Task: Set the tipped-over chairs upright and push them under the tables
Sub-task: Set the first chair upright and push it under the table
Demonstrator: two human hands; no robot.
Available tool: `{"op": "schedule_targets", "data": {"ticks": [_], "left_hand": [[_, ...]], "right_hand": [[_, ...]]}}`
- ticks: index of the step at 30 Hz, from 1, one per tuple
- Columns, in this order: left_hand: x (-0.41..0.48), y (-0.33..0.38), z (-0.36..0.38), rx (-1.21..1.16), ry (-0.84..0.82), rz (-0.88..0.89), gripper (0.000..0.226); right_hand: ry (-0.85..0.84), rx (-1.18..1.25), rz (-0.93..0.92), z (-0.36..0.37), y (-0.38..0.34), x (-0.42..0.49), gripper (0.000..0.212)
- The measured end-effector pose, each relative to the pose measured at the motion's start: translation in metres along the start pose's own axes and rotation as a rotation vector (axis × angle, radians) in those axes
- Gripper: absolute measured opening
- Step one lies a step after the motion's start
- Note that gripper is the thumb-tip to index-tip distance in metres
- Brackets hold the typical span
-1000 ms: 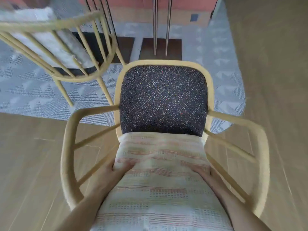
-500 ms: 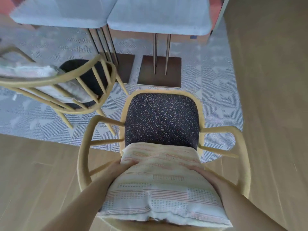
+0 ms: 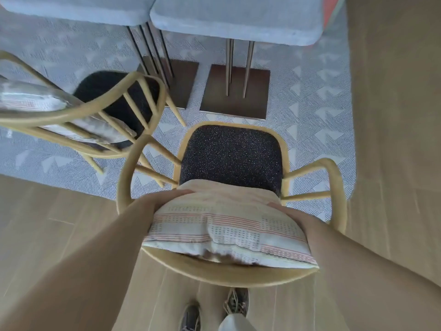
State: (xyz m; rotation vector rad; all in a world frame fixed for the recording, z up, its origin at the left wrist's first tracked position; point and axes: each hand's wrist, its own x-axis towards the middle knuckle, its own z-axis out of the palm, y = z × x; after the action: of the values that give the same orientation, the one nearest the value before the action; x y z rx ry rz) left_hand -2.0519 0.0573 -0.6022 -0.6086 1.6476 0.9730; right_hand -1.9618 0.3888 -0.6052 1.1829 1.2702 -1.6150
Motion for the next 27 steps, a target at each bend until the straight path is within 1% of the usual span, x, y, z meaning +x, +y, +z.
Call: {"op": "schedule_targets", "data": {"ticks": [3, 5, 6, 8, 9, 11, 12, 14, 15, 17, 19, 20, 21, 23, 24, 25, 27], "left_hand": [[0.007, 0.008, -0.005, 0.036, -0.012, -0.039, 0.061], [0.011, 0.009, -0.008, 0.054, -0.009, -0.043, 0.065], [0.015, 0.009, -0.009, 0.064, 0.02, -0.01, 0.07], [0.021, 0.009, -0.009, 0.144, 0.138, 0.126, 0.079], [0.017, 0.01, -0.008, 0.203, 0.207, 0.205, 0.078], [0.003, 0.01, -0.004, 0.292, 0.311, 0.387, 0.067], [-0.006, 0.009, -0.001, 0.305, 0.327, 0.494, 0.06], [-0.031, 0.003, 0.006, 0.325, 0.305, 0.64, 0.048], [-0.043, -0.002, 0.011, 0.36, 0.293, 0.683, 0.045], [-0.066, -0.018, 0.021, 0.501, 0.282, 0.728, 0.052], [-0.087, -0.038, 0.034, 0.759, 0.337, 0.789, 0.073], [-0.096, -0.048, 0.039, 0.889, 0.39, 0.86, 0.08], [-0.104, -0.059, 0.044, 0.964, 0.441, 0.969, 0.081], [-0.113, -0.079, 0.052, 1.035, 0.458, 1.201, 0.074], [-0.113, -0.086, 0.056, 1.119, 0.451, 1.271, 0.072], [-0.111, -0.091, 0.059, 1.233, 0.433, 1.282, 0.071], [-0.107, -0.093, 0.064, 1.421, 0.398, 1.141, 0.068]], "right_hand": [[0.002, -0.04, 0.026, -0.002, -0.008, 0.009, 0.057], [0.013, -0.045, 0.034, -0.003, -0.007, 0.012, 0.057], [0.006, -0.081, 0.03, -0.003, -0.008, 0.012, 0.057], [0.001, -0.219, 0.01, -0.002, -0.01, 0.012, 0.06], [0.029, -0.305, -0.027, 0.0, -0.012, 0.01, 0.061], [0.145, -0.539, -0.17, 0.005, -0.014, 0.003, 0.061], [0.21, -0.648, -0.272, 0.008, -0.013, -0.004, 0.062], [0.289, -0.745, -0.472, 0.015, -0.006, -0.021, 0.076], [0.302, -0.769, -0.554, 0.02, 0.0, -0.031, 0.078], [0.29, -0.866, -0.676, 0.036, 0.016, -0.056, 0.075], [0.375, -1.096, -0.832, 0.054, 0.042, -0.076, 0.073], [0.425, -1.204, -0.92, 0.063, 0.057, -0.085, 0.075], [0.457, -1.264, -1.002, 0.07, 0.072, -0.092, 0.077], [0.491, -1.266, -1.136, 0.077, 0.099, -0.103, 0.078], [0.511, -1.269, -1.192, 0.079, 0.109, -0.106, 0.075], [0.527, -1.306, -1.223, 0.079, 0.117, -0.108, 0.074], [0.518, -1.471, -1.194, 0.075, 0.127, -0.108, 0.071]]}}
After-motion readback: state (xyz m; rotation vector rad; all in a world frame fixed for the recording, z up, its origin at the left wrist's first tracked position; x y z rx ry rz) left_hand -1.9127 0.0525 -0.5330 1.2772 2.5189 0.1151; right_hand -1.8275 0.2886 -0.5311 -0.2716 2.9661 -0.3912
